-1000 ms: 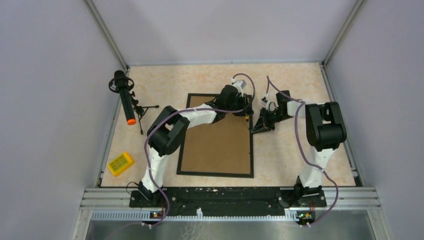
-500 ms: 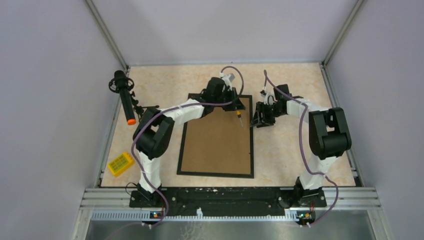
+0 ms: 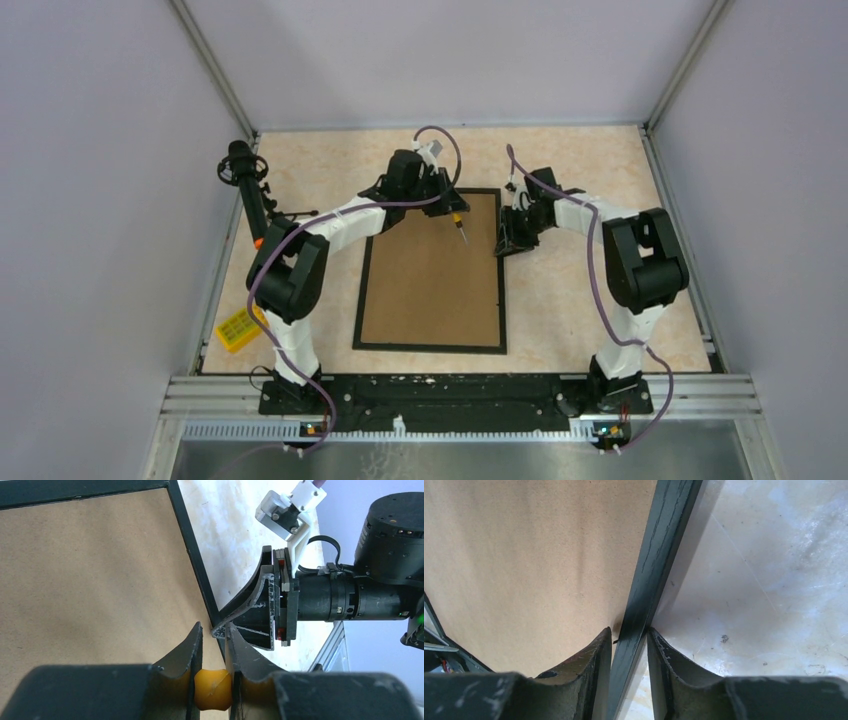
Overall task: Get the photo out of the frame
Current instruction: Adjust the photo frame item on the photo frame.
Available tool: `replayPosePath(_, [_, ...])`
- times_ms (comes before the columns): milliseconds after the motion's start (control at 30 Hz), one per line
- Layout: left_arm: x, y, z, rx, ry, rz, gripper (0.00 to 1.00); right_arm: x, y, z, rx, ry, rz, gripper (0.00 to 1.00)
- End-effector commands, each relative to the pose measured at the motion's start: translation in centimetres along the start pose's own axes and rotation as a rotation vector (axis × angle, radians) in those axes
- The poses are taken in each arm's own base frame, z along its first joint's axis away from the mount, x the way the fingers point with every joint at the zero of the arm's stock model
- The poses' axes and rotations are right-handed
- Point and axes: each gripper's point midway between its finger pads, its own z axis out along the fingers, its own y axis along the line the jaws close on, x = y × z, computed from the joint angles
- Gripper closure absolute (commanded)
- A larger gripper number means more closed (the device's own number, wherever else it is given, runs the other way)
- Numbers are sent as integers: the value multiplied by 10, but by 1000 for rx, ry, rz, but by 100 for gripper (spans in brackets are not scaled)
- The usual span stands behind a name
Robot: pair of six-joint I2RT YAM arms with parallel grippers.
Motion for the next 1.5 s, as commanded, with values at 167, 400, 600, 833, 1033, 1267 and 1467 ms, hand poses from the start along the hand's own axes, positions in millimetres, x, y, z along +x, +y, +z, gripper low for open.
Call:
replayPosePath(167, [-18,-17,-10,56,-41,4,100,10,-28,10,146,68,-37,63])
replayPosePath(400, [-21,-15,-10,47,-48,0,100,19,-19,11,213,74,-128,51])
replayPosePath(600, [-22,-13,-11,46,-50,-8,100,24,-30,14,283,81,-135,57])
replayPosePath(833, [-23,-6,-12,34,-48,-24,100,35,-41,18,317,110,-129,82])
replayPosePath(1033, [-24,-1,-10,33,-44,-35,100,35,-46,18,247,131,-61,100])
replayPosePath(1267, [-24,4,-8,35,-32,-53,100,23,-31,5,58,82,10,97])
replayPosePath(1467, [-22,5,-5,38,-25,-66,100,10,0,-11,40,-2,-58,47])
